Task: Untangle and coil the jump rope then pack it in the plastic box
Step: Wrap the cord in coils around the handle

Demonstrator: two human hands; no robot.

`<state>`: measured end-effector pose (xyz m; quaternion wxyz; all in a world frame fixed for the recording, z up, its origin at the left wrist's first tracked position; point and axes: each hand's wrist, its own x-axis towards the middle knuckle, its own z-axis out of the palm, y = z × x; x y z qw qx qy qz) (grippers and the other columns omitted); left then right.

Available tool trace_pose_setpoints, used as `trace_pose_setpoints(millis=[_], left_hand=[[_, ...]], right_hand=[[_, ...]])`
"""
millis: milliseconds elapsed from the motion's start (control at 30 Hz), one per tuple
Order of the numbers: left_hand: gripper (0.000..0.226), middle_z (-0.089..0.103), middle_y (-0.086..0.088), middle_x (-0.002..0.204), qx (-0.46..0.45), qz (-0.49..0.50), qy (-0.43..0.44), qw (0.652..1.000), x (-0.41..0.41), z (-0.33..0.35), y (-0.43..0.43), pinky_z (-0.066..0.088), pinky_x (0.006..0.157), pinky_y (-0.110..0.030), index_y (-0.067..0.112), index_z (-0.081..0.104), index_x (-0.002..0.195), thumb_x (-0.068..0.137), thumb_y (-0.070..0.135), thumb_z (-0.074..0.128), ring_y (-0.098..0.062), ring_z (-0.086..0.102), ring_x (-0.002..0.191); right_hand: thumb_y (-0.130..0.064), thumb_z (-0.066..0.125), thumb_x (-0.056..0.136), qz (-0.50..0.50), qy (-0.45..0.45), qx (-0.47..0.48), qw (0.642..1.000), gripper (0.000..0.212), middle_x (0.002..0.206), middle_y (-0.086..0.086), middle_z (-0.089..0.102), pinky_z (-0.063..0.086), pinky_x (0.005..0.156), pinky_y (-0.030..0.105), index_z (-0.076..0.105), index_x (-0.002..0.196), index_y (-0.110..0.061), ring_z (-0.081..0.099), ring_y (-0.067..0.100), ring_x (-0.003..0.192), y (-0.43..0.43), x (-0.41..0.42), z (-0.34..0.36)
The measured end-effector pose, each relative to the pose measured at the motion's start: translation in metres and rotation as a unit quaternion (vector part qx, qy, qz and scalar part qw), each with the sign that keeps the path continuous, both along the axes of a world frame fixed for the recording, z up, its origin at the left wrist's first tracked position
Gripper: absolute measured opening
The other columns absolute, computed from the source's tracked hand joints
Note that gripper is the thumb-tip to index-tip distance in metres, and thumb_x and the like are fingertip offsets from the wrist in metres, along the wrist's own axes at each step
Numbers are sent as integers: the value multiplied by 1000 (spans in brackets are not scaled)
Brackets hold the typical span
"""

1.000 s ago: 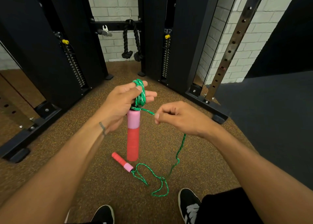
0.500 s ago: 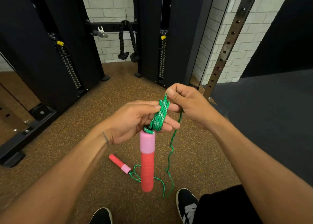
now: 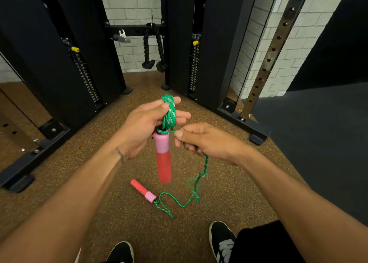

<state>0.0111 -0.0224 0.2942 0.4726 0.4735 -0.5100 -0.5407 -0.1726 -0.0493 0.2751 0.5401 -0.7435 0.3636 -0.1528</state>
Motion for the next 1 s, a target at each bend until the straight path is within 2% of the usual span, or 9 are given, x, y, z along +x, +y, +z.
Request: trace_pose_setpoints(millis=[200,333,400,467,567,667,767,900,1000], left_hand=[[32,76,-10,108,6,20,27,999,-8,-4,-3,56,87,-28,15,58,129,105,17,37,-19,72,103],[33,77,-6,106,9,3,-32,999,-6,-6,-4,55,88,-25,16,60,129,104,15,39,-16,72,101],[31,78,-3,103,13,-8,-80,997,-6,-6,-1,52,84,-21,18,64,125,103,15,41,-12,72,99],[28,78,-8,101,28,-50,-88,995,-9,-6,3,54,84,-23,15,66,117,103,14,41,-18,74,95],[30,76,-20,100,43,-115,-37,992,-18,-2,11,56,83,-25,8,63,115,103,10,36,-22,75,85],[34,74,-25,101,40,-156,11,987,-20,1,13,56,84,-27,6,63,120,101,13,37,-24,74,84],[39,75,-24,99,43,-171,45,983,-17,2,13,55,81,-26,5,64,122,93,21,43,-23,73,82],[40,76,-21,97,32,-161,100,981,-15,0,15,55,77,-23,6,66,121,91,21,45,-20,73,80],[34,76,-17,100,26,-165,129,978,-13,-2,14,55,79,-22,12,71,117,91,23,51,-16,74,83]], right_hand=[[-33,54,100,11,1,-27,1000,28,63,-8,47,30,54,23,70,89,-13,38,5,57,0,-4,6],[-26,60,97,5,-50,-36,998,22,74,-15,61,33,53,16,71,82,-14,42,-2,54,1,-12,16],[-23,58,96,-11,-95,-30,995,22,62,-13,56,28,51,17,68,78,-15,41,-2,50,-1,-18,23],[-27,58,94,-28,-144,-23,989,20,56,-12,51,24,51,22,66,78,-17,32,4,48,-4,-22,27],[-37,58,88,-72,-183,-20,980,23,58,-7,48,23,49,21,63,81,-15,27,8,50,-11,-26,26],[-43,60,87,-104,-200,-37,974,22,68,4,48,22,48,21,62,81,-21,30,6,50,-15,-25,19],[-42,58,89,-130,-197,-53,970,21,68,-1,45,24,48,19,60,83,-23,33,2,49,-18,-24,12],[-25,52,101,-120,-133,-27,983,18,69,5,44,25,51,24,63,87,-25,34,6,54,-22,-21,3],[-20,42,106,-101,-96,18,990,24,68,0,48,26,48,21,66,108,-21,36,5,52,-17,-15,-4]])
